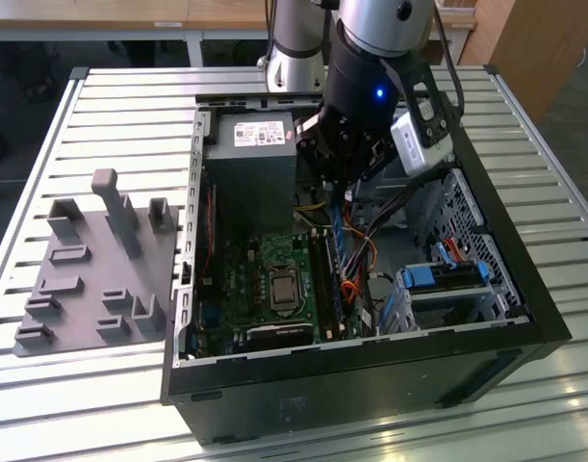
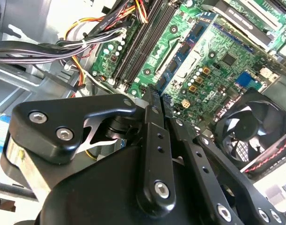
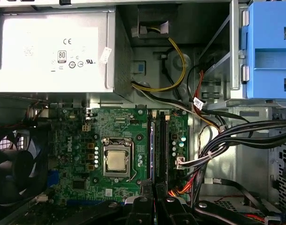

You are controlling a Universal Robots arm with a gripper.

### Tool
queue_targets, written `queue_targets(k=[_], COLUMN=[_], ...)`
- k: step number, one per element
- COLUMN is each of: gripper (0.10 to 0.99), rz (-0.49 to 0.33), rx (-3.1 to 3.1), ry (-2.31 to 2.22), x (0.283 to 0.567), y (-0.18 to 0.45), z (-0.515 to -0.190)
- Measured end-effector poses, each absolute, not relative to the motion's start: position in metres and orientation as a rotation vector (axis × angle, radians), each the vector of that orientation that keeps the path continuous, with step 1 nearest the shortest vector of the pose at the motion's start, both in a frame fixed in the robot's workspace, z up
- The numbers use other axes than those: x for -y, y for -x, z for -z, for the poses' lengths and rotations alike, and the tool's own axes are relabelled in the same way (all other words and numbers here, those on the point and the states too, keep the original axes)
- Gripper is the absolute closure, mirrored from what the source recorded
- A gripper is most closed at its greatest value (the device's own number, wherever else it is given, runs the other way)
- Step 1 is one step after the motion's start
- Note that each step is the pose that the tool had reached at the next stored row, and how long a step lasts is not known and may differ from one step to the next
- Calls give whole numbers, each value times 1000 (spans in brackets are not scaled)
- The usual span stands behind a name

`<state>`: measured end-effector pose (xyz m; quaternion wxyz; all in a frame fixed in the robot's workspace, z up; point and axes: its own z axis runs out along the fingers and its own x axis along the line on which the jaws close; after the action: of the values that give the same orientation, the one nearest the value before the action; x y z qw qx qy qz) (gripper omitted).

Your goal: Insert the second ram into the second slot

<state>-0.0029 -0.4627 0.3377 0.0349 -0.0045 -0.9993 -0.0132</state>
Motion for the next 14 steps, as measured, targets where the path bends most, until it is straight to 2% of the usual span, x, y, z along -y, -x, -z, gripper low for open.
queue_targets(k=[14], gripper=[949], rz=[41], rx=[3071], ry=[14], x=[462], y=[4], z=[-312])
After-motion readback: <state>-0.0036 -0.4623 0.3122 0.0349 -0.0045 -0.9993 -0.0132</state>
